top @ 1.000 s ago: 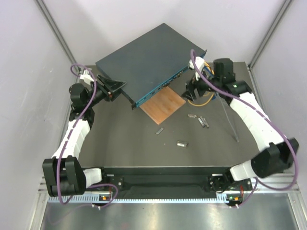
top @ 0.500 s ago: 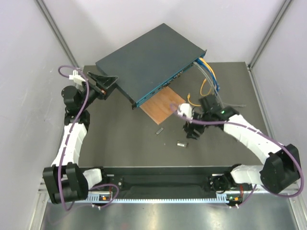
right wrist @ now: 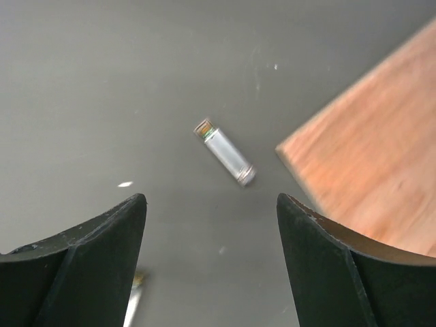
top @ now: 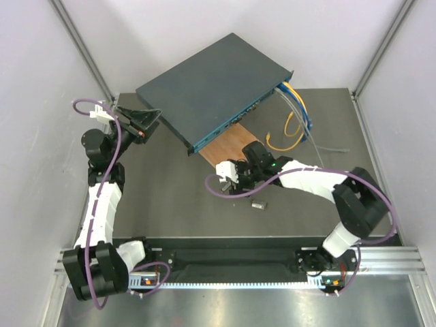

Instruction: Insert the plug into the switch port

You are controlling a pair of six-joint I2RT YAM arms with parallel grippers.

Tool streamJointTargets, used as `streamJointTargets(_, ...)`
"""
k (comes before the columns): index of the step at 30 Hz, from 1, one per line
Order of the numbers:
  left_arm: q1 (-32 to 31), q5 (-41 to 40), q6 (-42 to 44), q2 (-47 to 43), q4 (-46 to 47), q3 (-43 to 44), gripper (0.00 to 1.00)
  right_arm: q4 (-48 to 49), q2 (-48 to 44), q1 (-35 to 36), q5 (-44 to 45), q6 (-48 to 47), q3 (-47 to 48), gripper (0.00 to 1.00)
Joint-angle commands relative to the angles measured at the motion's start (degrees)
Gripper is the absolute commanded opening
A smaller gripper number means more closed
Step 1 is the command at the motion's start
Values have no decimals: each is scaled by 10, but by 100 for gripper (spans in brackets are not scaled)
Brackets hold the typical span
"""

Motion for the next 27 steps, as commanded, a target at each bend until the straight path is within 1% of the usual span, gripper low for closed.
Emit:
streamJointTargets(1, 5, 5, 8, -16, 28, 6, 95, 57, 32, 11, -38, -80, 37, 76)
streamJointTargets(5, 6, -4, 4, -17, 27, 1, 96, 53, 73, 11, -40, -137, 55, 76)
streamJointTargets(9, 6, -5, 5, -16, 28, 3, 96, 42, 104, 11, -44, -164, 70, 73)
streamJointTargets(10, 7, -4, 6, -16, 27, 4, 96, 35, 111, 12, -47, -168, 74, 72)
streamJointTargets(13, 7, -4, 10, -16, 20, 8, 95, 7, 138, 11, -58, -174, 97, 62)
streamJointTargets(14, 7, -4, 11, -14, 15, 9, 96, -4, 149, 11, -63, -180, 110, 57)
streamJointTargets(17, 9, -9, 23, -13, -12, 15, 95, -71, 178, 11, -85, -191, 152, 52)
streamJointTargets(19, 10, -7, 24, -11, -11, 15, 95, -121, 194, 11, -91, -196, 171, 51)
streamJointTargets(21, 10, -7, 21, -11, -9, 15, 95, -143, 213, 11, -91, -201, 193, 50)
streamJointTargets(22, 10, -7, 21, -11, -9, 15, 95, -165, 219, 11, -86, -202, 199, 48)
streamJointTargets(23, 10, -7, 22, -11, -9, 15, 95, -176, 230, 11, -82, -208, 210, 43)
streamJointTargets(26, 11, -6, 22, -10, -9, 15, 95, -214, 243, 11, -67, -228, 216, 36)
streamJointTargets(27, 11, -5, 22, -9, -6, 17, 95, -219, 242, 12, -61, -234, 211, 36)
